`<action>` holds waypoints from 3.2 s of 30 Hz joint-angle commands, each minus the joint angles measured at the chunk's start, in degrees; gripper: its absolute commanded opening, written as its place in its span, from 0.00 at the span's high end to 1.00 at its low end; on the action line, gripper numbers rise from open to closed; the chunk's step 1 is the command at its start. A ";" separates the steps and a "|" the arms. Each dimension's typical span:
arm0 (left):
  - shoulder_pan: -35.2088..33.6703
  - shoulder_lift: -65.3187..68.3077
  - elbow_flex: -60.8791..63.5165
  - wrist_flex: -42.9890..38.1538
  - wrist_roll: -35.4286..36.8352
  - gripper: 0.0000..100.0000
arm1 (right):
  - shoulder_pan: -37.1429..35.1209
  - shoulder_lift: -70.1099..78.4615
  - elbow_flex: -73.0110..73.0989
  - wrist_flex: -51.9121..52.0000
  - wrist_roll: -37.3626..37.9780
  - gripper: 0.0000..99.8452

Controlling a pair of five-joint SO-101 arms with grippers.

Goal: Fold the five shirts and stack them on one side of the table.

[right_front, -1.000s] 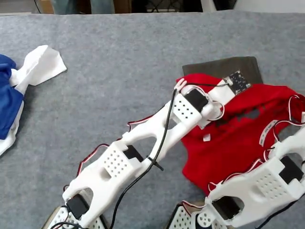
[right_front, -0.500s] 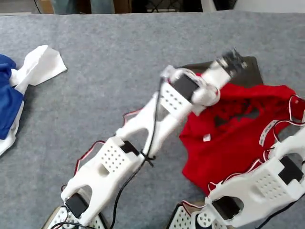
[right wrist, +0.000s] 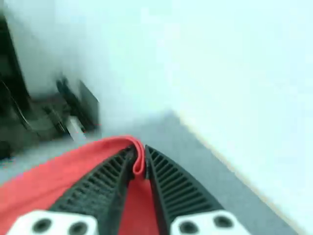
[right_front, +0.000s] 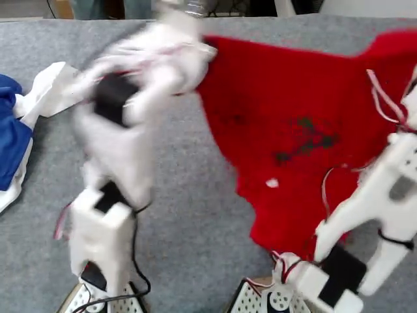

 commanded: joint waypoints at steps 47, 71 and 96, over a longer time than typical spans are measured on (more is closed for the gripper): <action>-43.21 -60.75 127.16 -93.19 9.05 0.97 | -39.30 6.11 23.16 -46.42 6.33 0.99; -43.38 -35.60 110.99 -62.15 -4.13 0.97 | -45.27 21.41 -13.49 19.60 13.98 0.99; -41.89 -50.11 149.14 -65.14 -13.80 0.97 | -54.77 -14.02 47.34 26.64 20.66 0.99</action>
